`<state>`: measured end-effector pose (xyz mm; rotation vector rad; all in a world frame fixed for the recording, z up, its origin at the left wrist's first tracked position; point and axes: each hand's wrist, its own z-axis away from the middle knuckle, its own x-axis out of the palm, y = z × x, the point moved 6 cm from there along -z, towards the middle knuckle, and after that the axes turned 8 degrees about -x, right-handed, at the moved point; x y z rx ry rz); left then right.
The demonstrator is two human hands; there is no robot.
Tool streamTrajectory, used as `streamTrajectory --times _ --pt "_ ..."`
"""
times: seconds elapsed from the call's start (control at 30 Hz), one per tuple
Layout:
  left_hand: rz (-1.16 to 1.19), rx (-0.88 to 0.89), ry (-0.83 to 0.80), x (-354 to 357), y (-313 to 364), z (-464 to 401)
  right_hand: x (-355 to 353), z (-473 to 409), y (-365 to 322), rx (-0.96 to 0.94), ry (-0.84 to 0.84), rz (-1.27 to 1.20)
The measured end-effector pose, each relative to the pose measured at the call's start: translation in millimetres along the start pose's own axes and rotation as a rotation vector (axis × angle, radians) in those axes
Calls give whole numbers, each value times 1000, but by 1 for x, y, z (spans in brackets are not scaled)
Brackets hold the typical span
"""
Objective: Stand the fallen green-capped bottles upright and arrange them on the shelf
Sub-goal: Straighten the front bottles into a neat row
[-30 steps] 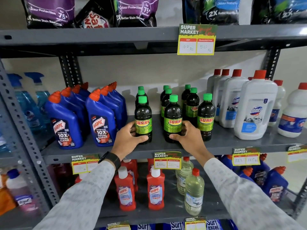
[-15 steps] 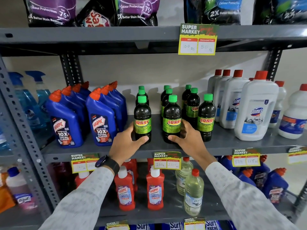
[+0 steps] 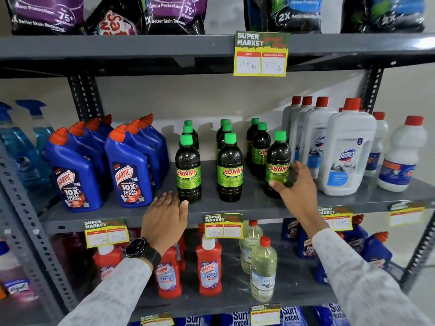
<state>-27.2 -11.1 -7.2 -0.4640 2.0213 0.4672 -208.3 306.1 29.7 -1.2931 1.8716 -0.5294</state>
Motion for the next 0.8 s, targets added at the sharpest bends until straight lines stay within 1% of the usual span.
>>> streamTrajectory --times 0.07,0.1,0.3,0.47,0.7,0.8 --pt "1 -7 6 0 0 1 3 -5 3 34 -87 -30" --pt "2 -7 5 0 0 1 4 -5 3 40 -99 -41" --pt "7 -9 14 -1 1 1 3 -4 4 41 -86 -57" --pt "17 -25 5 -2 2 2 1 1 1 39 -109 -57" --pt "11 -22 3 -2 2 2 0 5 -2 15 -105 -59" --pt "46 -39 -1 -4 2 4 -1 6 -4 -11 -112 -52"
